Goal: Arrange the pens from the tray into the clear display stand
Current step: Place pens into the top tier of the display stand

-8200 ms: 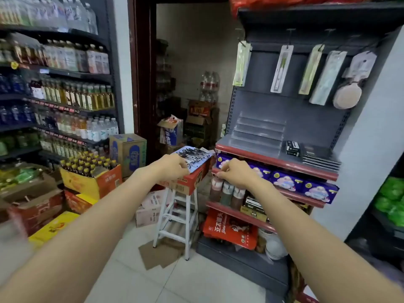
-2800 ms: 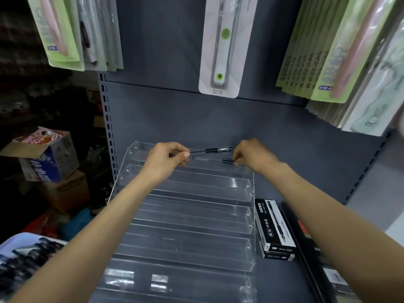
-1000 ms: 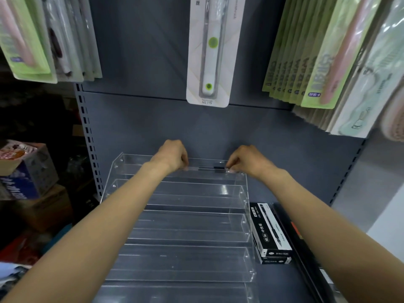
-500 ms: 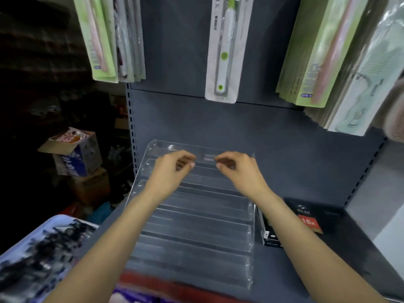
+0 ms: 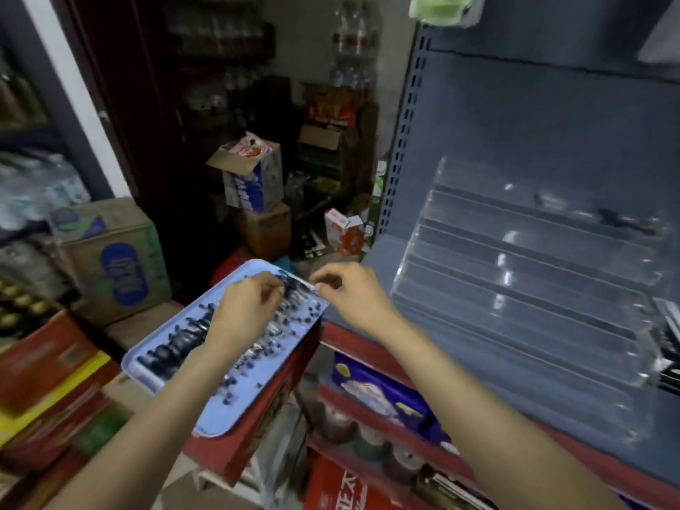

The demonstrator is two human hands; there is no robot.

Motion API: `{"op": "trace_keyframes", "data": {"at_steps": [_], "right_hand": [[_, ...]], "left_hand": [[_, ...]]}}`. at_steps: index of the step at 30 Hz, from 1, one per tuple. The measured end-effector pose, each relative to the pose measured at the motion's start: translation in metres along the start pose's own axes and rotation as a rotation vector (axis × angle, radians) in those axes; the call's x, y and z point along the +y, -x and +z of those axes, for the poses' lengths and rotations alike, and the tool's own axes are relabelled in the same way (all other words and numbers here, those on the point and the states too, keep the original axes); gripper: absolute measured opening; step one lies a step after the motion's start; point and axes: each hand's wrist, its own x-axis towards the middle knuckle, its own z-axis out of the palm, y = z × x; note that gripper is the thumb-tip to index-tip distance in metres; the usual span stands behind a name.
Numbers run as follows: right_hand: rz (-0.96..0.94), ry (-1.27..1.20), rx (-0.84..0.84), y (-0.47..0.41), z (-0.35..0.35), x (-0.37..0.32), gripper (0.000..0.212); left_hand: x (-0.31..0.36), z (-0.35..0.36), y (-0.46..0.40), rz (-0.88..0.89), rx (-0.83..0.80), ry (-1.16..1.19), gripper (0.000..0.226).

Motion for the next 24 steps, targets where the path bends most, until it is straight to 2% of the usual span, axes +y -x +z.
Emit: {"op": "trace_keyframes", "data": {"at_steps": [4, 12, 15, 18, 21, 24], "right_hand": [[0.071, -0.025, -0.09, -0.053, 0.082, -0.024, 0.021], [0.39, 0.028, -0.226, -0.137, 0.196, -0.006, 0.026], [0.461, 0.1, -0.208, -0.154, 0.217, 0.014, 0.024], [0.437, 0.185, -0.181, -0.168, 0.23, 0.027, 0.025], [0.412, 0.232, -0.236, -0.172, 0.238, 0.032, 0.038], [0.401, 0.252, -0.264, -0.173, 0.243, 0.038, 0.035]], "left_hand": [[-0.083, -0.019, -0.023, -0.087, -0.042, 0.002, 0.014], [-0.212, -0.021, -0.088, -0.193, -0.324, -0.005, 0.018], [-0.234, -0.01, -0.106, -0.221, -0.391, 0.002, 0.022], [-0.241, 0.002, -0.121, -0.184, -0.442, -0.001, 0.027], [-0.242, 0.014, -0.128, -0.139, -0.471, -0.035, 0.034], [-0.241, 0.027, -0.135, -0.125, -0.5, -0.11, 0.045]]}}
